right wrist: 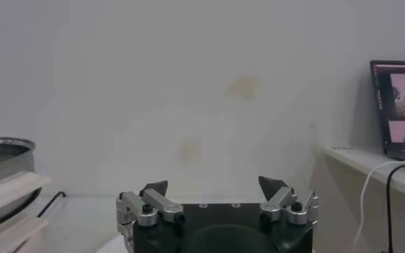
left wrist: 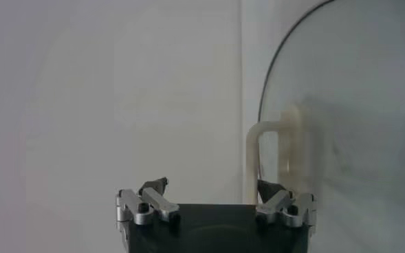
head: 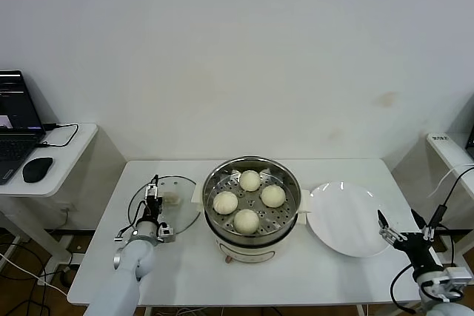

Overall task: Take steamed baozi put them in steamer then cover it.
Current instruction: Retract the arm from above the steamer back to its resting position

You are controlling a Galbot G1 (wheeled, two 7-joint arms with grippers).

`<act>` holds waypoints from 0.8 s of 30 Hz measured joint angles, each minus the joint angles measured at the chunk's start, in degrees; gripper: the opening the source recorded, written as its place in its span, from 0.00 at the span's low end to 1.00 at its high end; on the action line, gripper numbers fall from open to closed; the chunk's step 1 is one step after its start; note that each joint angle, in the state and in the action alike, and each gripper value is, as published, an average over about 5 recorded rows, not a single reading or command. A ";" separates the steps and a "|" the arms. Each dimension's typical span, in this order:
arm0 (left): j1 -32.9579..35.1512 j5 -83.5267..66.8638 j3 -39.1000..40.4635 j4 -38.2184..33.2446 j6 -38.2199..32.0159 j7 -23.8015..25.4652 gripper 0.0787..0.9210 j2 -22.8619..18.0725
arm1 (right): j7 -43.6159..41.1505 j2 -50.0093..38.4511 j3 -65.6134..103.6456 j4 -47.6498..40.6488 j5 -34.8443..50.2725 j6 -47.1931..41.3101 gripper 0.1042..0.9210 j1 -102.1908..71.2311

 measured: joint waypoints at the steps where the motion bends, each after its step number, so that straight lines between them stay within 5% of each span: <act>1: -0.26 0.14 0.01 0.36 -0.01 -0.14 0.88 -0.12 | -0.01 0.05 0.01 0.00 0.00 0.04 0.88 -0.05; 14: -2.31 0.86 -0.12 3.98 -0.29 -1.50 0.86 -0.99 | -0.18 0.42 0.14 0.02 -0.06 0.39 0.88 -0.59; 24: -1.86 -0.14 -0.37 5.41 -1.54 -1.99 0.54 -0.65 | -0.30 0.69 0.21 0.72 -0.34 0.17 0.88 -1.10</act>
